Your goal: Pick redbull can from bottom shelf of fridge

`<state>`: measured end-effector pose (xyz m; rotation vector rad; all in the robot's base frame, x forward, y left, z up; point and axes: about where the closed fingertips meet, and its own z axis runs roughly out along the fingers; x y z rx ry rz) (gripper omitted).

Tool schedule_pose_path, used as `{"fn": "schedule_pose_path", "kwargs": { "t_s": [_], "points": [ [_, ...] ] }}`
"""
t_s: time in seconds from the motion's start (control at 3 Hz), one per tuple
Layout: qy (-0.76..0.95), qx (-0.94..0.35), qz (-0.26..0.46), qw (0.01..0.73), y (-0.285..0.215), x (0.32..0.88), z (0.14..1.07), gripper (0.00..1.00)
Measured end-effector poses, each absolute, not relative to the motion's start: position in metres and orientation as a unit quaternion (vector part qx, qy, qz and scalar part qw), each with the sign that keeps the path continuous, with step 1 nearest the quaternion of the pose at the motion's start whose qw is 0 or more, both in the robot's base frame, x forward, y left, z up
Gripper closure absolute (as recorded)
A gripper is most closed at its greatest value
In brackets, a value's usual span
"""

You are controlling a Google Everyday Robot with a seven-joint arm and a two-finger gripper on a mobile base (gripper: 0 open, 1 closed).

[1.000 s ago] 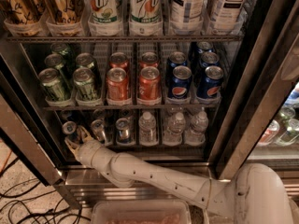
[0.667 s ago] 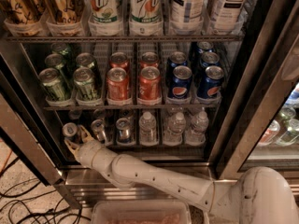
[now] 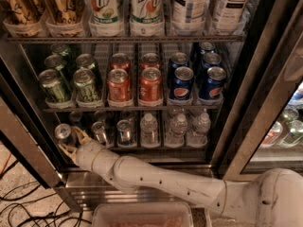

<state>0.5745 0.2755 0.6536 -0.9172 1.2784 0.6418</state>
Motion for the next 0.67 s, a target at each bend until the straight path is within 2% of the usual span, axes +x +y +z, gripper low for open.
{"fn": "schedule_pose_path", "kwargs": {
  "t_s": [0.67],
  "points": [
    [0.559,-0.437,0.322,0.627,0.265,0.549,0.662,1.00]
  ]
}}
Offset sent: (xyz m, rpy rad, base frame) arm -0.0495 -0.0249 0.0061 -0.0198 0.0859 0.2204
